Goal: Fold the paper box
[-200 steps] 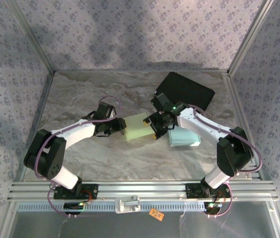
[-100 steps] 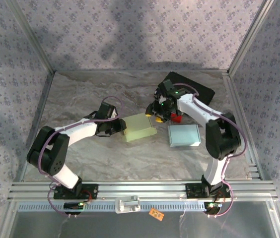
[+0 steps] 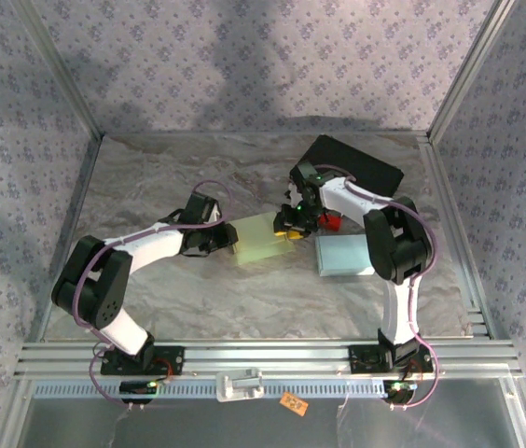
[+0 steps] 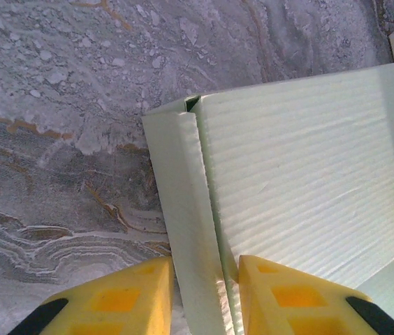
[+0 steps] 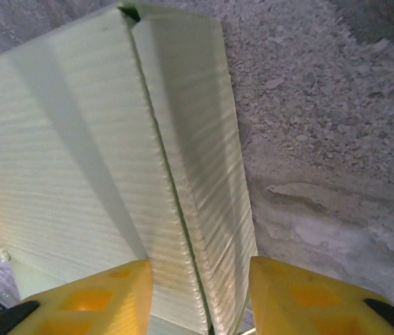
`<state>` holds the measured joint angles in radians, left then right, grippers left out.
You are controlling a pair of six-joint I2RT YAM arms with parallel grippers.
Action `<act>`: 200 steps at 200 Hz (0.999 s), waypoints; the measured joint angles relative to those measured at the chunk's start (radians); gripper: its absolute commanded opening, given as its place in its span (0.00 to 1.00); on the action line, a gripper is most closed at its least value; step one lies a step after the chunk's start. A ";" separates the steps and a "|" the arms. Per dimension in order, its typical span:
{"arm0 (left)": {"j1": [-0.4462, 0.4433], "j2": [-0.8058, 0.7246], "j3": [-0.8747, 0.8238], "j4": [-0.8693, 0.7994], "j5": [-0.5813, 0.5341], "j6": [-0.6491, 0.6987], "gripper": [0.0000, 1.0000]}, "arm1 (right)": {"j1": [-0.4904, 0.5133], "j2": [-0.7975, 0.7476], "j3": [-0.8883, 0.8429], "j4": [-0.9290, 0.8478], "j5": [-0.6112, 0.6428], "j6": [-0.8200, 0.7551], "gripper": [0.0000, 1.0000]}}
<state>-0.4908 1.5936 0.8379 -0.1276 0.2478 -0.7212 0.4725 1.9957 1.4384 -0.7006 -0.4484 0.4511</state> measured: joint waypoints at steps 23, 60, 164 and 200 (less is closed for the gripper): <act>0.000 0.000 0.000 0.000 0.000 0.005 0.29 | 0.000 0.003 -0.002 0.005 -0.013 -0.007 0.32; 0.003 0.000 -0.005 0.007 0.003 0.006 0.29 | 0.000 0.003 -0.002 0.005 -0.019 -0.016 0.31; 0.041 -0.031 -0.067 0.080 0.053 0.024 0.14 | -0.039 -0.059 -0.023 0.024 -0.082 -0.073 0.72; 0.088 -0.059 -0.132 0.122 0.080 0.032 0.12 | -0.048 -0.059 -0.042 0.063 -0.145 -0.092 0.80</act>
<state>-0.4030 1.5349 0.7055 -0.0051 0.3283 -0.6888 0.4244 1.9369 1.3960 -0.6376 -0.5930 0.3595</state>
